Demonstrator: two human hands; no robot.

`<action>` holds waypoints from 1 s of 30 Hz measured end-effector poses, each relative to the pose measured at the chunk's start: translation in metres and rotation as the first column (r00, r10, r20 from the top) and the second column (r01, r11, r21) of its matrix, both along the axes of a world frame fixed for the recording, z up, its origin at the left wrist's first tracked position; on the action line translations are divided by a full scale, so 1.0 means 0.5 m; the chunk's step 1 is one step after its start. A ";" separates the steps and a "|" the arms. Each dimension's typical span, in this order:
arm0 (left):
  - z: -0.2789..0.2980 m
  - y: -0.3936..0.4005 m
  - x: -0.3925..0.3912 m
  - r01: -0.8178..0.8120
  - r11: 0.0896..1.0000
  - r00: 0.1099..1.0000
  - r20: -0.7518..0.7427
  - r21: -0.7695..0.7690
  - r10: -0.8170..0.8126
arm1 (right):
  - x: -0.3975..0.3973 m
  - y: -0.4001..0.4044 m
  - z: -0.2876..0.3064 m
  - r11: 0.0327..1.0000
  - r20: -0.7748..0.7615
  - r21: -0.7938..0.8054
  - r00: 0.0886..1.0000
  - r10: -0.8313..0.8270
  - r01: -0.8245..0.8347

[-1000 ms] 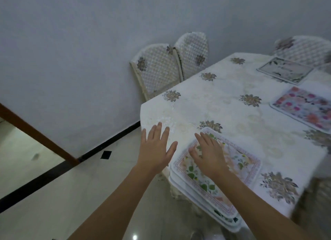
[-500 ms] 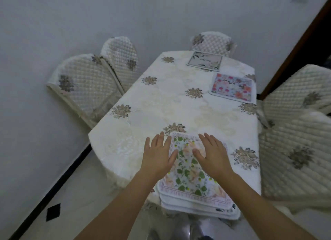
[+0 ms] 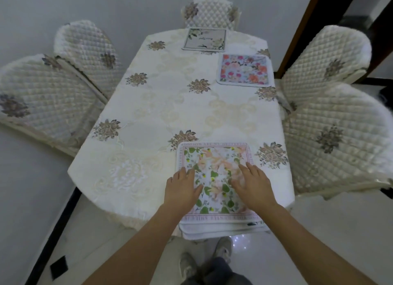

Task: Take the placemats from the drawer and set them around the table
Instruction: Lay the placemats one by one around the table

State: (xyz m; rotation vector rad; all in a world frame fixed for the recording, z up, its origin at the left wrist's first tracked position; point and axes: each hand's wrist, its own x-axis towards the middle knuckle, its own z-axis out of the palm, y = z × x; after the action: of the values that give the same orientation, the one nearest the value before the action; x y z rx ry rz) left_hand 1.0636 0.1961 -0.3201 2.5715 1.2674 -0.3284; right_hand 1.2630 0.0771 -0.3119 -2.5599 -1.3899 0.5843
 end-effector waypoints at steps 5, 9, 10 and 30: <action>-0.034 0.005 -0.002 -0.069 0.998 0.991 -0.115 -0.003 0.068 | 0.013 -0.006 -0.058 0.998 -0.030 -0.065 0.999 -0.012 0.010; -0.055 0.000 -0.007 -0.085 0.995 0.991 -0.113 -0.058 0.078 | 0.018 -0.023 -0.088 0.991 -0.016 -0.136 1.000 -0.024 0.021; -0.058 -0.001 -0.007 -0.093 0.994 0.992 -0.095 -0.054 0.087 | 0.019 -0.026 -0.091 0.989 -0.015 -0.142 0.999 -0.039 0.037; -0.022 0.080 -0.022 -0.455 0.820 0.779 0.291 -0.347 0.555 | 0.044 0.009 -0.035 0.968 -0.105 -0.001 0.962 -0.251 0.252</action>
State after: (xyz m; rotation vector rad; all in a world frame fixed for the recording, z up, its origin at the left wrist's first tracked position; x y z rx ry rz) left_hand 1.0526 0.2362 -0.3311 1.8486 1.5722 0.1117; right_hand 1.2849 0.0815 -0.3293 -2.5987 -1.0109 0.6511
